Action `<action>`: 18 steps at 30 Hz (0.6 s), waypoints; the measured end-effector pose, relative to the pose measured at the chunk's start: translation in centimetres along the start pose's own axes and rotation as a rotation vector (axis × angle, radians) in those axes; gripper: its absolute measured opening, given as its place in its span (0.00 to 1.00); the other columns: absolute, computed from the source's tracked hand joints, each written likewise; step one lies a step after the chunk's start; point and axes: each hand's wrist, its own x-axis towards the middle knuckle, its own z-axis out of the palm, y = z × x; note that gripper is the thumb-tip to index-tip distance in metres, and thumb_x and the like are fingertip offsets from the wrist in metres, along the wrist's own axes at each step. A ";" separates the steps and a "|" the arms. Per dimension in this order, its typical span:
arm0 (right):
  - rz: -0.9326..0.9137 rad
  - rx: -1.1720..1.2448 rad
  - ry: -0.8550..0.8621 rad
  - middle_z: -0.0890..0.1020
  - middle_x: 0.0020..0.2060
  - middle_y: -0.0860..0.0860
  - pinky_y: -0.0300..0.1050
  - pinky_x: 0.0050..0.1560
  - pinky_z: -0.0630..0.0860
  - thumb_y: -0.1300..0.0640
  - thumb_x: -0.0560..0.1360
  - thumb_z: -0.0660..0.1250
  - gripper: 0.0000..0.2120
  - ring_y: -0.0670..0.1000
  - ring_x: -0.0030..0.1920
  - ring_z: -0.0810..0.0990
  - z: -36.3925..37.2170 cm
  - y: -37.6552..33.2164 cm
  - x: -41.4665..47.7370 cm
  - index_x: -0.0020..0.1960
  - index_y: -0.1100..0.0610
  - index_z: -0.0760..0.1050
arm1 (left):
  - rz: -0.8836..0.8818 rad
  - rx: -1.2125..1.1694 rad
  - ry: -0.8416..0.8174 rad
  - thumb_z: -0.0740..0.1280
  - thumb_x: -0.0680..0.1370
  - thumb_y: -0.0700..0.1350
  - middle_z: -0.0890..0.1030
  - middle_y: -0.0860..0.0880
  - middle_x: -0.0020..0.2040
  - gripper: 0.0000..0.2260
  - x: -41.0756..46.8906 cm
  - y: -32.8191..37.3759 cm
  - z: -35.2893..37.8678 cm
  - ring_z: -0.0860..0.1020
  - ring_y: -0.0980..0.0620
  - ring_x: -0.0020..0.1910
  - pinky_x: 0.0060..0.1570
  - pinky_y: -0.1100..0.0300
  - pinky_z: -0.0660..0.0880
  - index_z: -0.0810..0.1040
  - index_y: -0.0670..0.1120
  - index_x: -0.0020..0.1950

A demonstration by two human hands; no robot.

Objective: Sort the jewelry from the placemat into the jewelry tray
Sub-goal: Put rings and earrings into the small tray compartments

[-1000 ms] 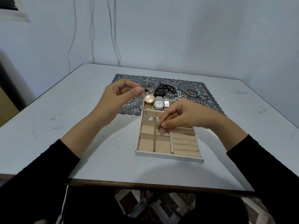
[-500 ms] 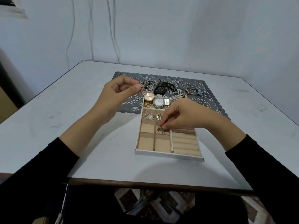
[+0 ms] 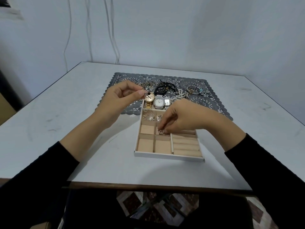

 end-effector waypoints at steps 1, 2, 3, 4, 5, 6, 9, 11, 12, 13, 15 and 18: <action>0.000 0.000 -0.007 0.86 0.42 0.44 0.42 0.53 0.79 0.62 0.69 0.75 0.09 0.38 0.42 0.83 0.0 0.0 0.0 0.48 0.52 0.85 | 0.001 0.004 -0.004 0.72 0.69 0.46 0.85 0.52 0.39 0.09 0.0 0.0 0.0 0.83 0.55 0.44 0.56 0.60 0.77 0.80 0.46 0.47; -0.001 0.007 -0.012 0.86 0.42 0.44 0.42 0.53 0.79 0.62 0.69 0.75 0.10 0.38 0.43 0.83 0.0 0.1 -0.1 0.49 0.52 0.85 | 0.002 0.005 -0.008 0.72 0.69 0.46 0.85 0.52 0.40 0.09 -0.1 0.0 0.0 0.83 0.55 0.45 0.57 0.59 0.77 0.80 0.46 0.47; -0.001 0.019 -0.016 0.86 0.43 0.44 0.42 0.54 0.79 0.62 0.70 0.74 0.10 0.39 0.44 0.83 0.0 0.2 -0.2 0.50 0.52 0.85 | 0.004 0.006 -0.012 0.72 0.69 0.46 0.85 0.52 0.40 0.08 -0.1 0.0 0.0 0.83 0.55 0.45 0.57 0.59 0.77 0.80 0.46 0.47; -0.001 0.037 -0.016 0.86 0.44 0.44 0.42 0.55 0.79 0.61 0.70 0.74 0.10 0.39 0.45 0.83 -0.1 0.4 -0.3 0.50 0.52 0.84 | 0.005 0.008 -0.015 0.72 0.69 0.46 0.85 0.52 0.40 0.08 -0.1 0.0 0.0 0.83 0.55 0.45 0.56 0.60 0.77 0.80 0.47 0.47; -0.002 0.067 -0.011 0.86 0.44 0.44 0.42 0.55 0.79 0.61 0.70 0.74 0.10 0.40 0.45 0.83 -0.1 0.7 -0.4 0.50 0.53 0.84 | 0.006 0.011 -0.018 0.72 0.69 0.46 0.85 0.52 0.40 0.08 -0.1 0.0 0.0 0.83 0.55 0.45 0.55 0.61 0.77 0.80 0.47 0.47; -0.008 0.110 0.000 0.86 0.44 0.45 0.42 0.55 0.79 0.61 0.71 0.74 0.09 0.41 0.46 0.84 -0.1 1.0 -0.5 0.51 0.53 0.84 | 0.007 0.015 -0.021 0.72 0.69 0.46 0.85 0.52 0.40 0.08 -0.2 0.0 0.0 0.83 0.55 0.45 0.54 0.62 0.77 0.80 0.47 0.47; -0.046 0.302 0.104 0.86 0.44 0.48 0.41 0.54 0.79 0.61 0.72 0.72 0.09 0.46 0.47 0.84 -0.2 2.0 -1.3 0.52 0.57 0.83 | 0.010 0.024 -0.027 0.72 0.69 0.46 0.85 0.52 0.40 0.07 -0.2 0.1 0.1 0.83 0.54 0.45 0.54 0.62 0.77 0.80 0.48 0.46; -0.037 0.432 0.264 0.86 0.44 0.49 0.38 0.49 0.80 0.61 0.74 0.70 0.09 0.47 0.46 0.84 -0.2 2.8 -1.8 0.53 0.58 0.82 | 0.010 0.030 -0.031 0.73 0.69 0.47 0.85 0.51 0.41 0.05 -0.3 0.1 0.1 0.83 0.53 0.46 0.56 0.59 0.77 0.82 0.52 0.44; -0.013 0.491 0.369 0.85 0.44 0.49 0.34 0.43 0.79 0.60 0.75 0.69 0.08 0.46 0.45 0.84 -0.1 3.3 -1.9 0.53 0.57 0.82 | 0.008 0.031 -0.033 0.73 0.69 0.47 0.85 0.50 0.41 0.04 -0.3 0.2 0.1 0.82 0.52 0.46 0.57 0.58 0.77 0.83 0.52 0.43; 0.025 0.536 0.482 0.85 0.44 0.49 0.31 0.37 0.77 0.60 0.76 0.68 0.08 0.45 0.43 0.83 -0.1 4.0 -2.0 0.53 0.56 0.81 | 0.006 0.033 -0.034 0.73 0.69 0.47 0.85 0.49 0.42 0.04 -0.4 0.3 0.2 0.82 0.51 0.46 0.57 0.56 0.77 0.83 0.53 0.43; 0.112 0.538 0.694 0.85 0.45 0.50 0.30 0.32 0.73 0.59 0.78 0.66 0.08 0.45 0.42 0.82 0.0 5.6 -1.8 0.54 0.54 0.81 | 0.000 0.042 -0.035 0.74 0.70 0.47 0.84 0.47 0.43 0.04 -0.5 0.4 0.3 0.81 0.49 0.47 0.59 0.48 0.75 0.83 0.52 0.43; 0.202 0.414 0.864 0.83 0.47 0.52 0.26 0.35 0.72 0.60 0.79 0.63 0.10 0.35 0.37 0.78 0.7 7.8 -1.6 0.56 0.56 0.80 | -0.010 0.058 -0.057 0.77 0.70 0.51 0.85 0.48 0.44 0.05 -0.6 0.5 0.5 0.81 0.47 0.48 0.61 0.36 0.71 0.83 0.53 0.44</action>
